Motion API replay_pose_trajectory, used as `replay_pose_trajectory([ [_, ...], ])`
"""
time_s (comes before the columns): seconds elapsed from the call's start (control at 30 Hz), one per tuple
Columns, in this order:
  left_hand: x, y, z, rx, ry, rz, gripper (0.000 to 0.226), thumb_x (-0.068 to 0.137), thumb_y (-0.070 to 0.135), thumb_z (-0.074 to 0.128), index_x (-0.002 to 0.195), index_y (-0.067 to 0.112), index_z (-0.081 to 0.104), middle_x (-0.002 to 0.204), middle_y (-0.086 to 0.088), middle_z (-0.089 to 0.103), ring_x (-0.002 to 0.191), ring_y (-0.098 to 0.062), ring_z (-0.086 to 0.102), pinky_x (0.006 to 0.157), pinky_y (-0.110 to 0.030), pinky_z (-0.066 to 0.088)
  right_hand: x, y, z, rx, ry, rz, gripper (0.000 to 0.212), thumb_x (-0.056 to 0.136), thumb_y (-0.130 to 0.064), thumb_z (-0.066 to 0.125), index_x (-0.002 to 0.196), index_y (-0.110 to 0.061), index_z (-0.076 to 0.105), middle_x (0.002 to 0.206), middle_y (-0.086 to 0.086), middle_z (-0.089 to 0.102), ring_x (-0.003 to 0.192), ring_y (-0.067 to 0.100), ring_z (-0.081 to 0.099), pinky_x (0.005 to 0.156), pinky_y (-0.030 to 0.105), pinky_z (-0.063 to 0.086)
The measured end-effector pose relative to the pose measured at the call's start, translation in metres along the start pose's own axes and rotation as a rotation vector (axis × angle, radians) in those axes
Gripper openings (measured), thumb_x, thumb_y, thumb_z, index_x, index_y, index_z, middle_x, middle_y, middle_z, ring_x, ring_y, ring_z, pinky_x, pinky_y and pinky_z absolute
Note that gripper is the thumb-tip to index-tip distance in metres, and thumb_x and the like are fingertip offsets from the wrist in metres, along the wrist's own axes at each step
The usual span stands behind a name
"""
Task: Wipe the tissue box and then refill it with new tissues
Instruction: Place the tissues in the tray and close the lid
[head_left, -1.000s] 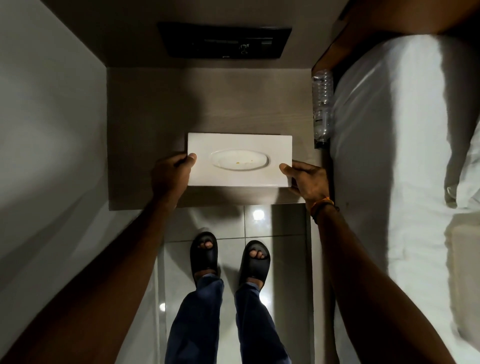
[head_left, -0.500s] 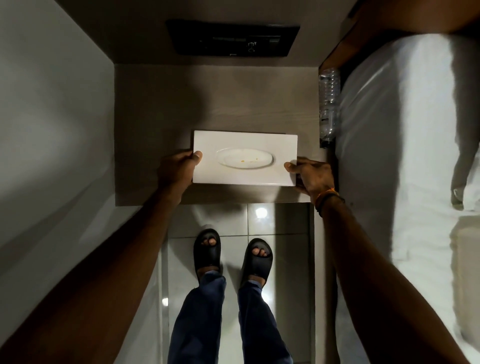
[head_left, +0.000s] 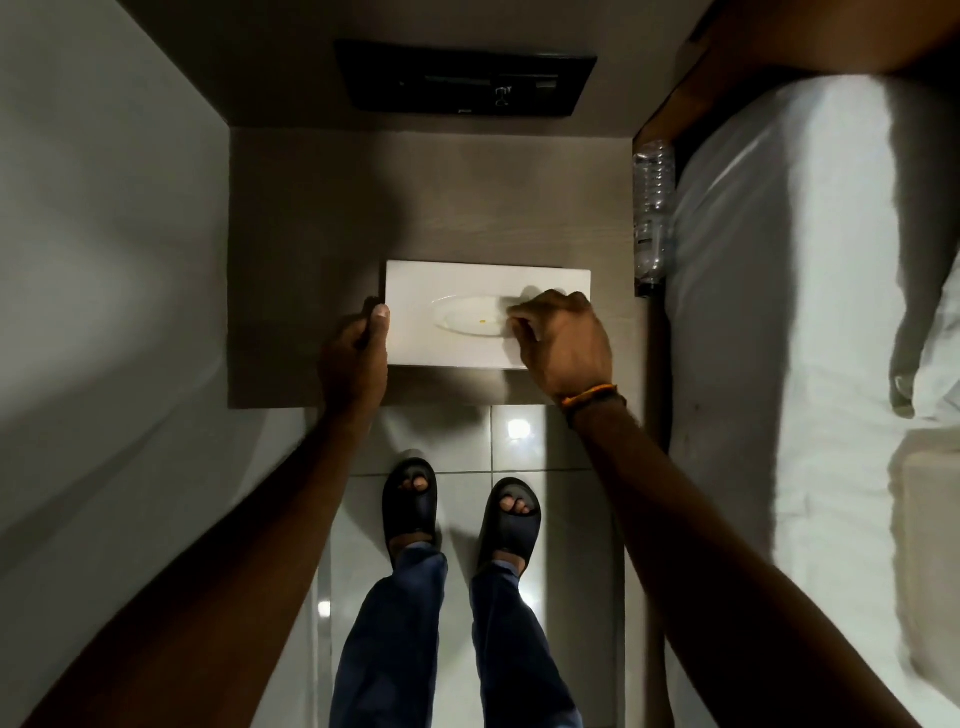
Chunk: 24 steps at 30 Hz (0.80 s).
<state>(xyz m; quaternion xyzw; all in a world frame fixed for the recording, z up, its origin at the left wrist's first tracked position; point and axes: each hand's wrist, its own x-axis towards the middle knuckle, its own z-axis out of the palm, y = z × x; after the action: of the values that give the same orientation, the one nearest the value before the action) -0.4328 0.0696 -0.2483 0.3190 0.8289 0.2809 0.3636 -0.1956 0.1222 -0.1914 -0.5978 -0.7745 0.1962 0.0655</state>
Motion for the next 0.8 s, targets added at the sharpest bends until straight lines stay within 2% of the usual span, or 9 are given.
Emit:
replay_pose_trajectory([
  [0.1, 0.0, -0.001, 0.001, -0.048, 0.013, -0.116, 0.065, 0.095, 0.065, 0.035, 0.1, 0.013, 0.074, 0.095, -0.009, 0.073, 0.092, -0.028, 0.068, 0.082, -0.038, 0.056, 0.017, -0.013, 0.001, -0.012, -0.16, 0.119, 0.031, 0.094, -0.037, 0.065, 0.121, -0.025, 0.074, 0.123, 0.005, 0.072, 0.115, 0.035, 0.062, 0.091, 0.04, 0.055],
  [0.13, -0.001, -0.002, 0.001, -0.094, 0.011, -0.169, 0.068, 0.094, 0.066, 0.034, 0.108, 0.012, 0.074, 0.104, -0.011, 0.073, 0.099, -0.03, 0.068, 0.089, -0.044, 0.057, 0.022, -0.016, 0.002, -0.01, -0.202, 0.164, 0.036, 0.092, -0.042, 0.068, 0.123, -0.025, 0.072, 0.125, 0.005, 0.072, 0.117, 0.033, 0.063, 0.093, 0.04, 0.055],
  [0.2, -0.003, -0.006, 0.002, -0.159, -0.005, -0.252, 0.068, 0.094, 0.066, 0.034, 0.118, 0.014, 0.072, 0.113, -0.011, 0.073, 0.102, -0.03, 0.07, 0.093, -0.05, 0.057, 0.03, -0.019, 0.005, -0.053, -0.245, 0.196, 0.041, 0.088, -0.047, 0.071, 0.121, -0.023, 0.071, 0.122, 0.007, 0.073, 0.114, 0.036, 0.066, 0.093, 0.041, 0.055],
  [0.37, -0.009, -0.02, 0.005, -0.259, -0.014, -0.315, 0.058, 0.104, 0.057, 0.035, 0.121, 0.013, 0.068, 0.114, -0.007, 0.072, 0.096, -0.024, 0.072, 0.085, -0.043, 0.06, 0.035, -0.024, 0.014, -0.195, -0.249, 0.065, 0.025, 0.096, -0.034, 0.061, 0.11, -0.015, 0.071, 0.114, 0.018, 0.071, 0.102, 0.044, 0.066, 0.083, 0.041, 0.049],
  [0.5, -0.006, -0.02, 0.004, -0.235, -0.017, -0.3, 0.048, 0.106, 0.054, 0.033, 0.108, 0.02, 0.067, 0.105, -0.005, 0.071, 0.091, -0.025, 0.072, 0.083, -0.044, 0.058, 0.036, -0.026, 0.016, -0.262, -0.241, 0.017, 0.026, 0.098, -0.031, 0.055, 0.112, -0.014, 0.069, 0.114, 0.017, 0.07, 0.101, 0.043, 0.065, 0.08, 0.04, 0.049],
  [0.67, -0.003, -0.018, 0.005, -0.22, -0.043, -0.317, 0.053, 0.104, 0.056, 0.035, 0.116, 0.016, 0.066, 0.108, -0.006, 0.07, 0.094, -0.025, 0.07, 0.071, -0.034, 0.054, 0.033, -0.026, 0.013, -0.263, -0.247, -0.012, 0.028, 0.099, -0.032, 0.053, 0.113, -0.013, 0.069, 0.114, 0.018, 0.07, 0.1, 0.043, 0.066, 0.08, 0.041, 0.049],
  [0.73, -0.003, -0.016, 0.004, -0.161, -0.05, -0.277, 0.051, 0.102, 0.058, 0.038, 0.115, 0.018, 0.067, 0.102, -0.002, 0.069, 0.091, -0.025, 0.07, 0.074, -0.038, 0.057, 0.032, -0.029, 0.009, -0.253, -0.242, -0.005, 0.027, 0.098, -0.033, 0.053, 0.112, -0.018, 0.069, 0.113, 0.013, 0.072, 0.098, 0.041, 0.068, 0.079, 0.039, 0.05],
  [0.8, -0.005, -0.015, 0.005, -0.126, -0.058, -0.231, 0.042, 0.098, 0.06, 0.045, 0.103, 0.024, 0.066, 0.09, 0.002, 0.068, 0.085, -0.023, 0.071, 0.073, -0.039, 0.057, 0.03, -0.031, 0.005, -0.227, -0.216, -0.006, 0.027, 0.099, -0.035, 0.051, 0.111, -0.021, 0.07, 0.111, 0.009, 0.073, 0.096, 0.04, 0.069, 0.08, 0.039, 0.051],
])
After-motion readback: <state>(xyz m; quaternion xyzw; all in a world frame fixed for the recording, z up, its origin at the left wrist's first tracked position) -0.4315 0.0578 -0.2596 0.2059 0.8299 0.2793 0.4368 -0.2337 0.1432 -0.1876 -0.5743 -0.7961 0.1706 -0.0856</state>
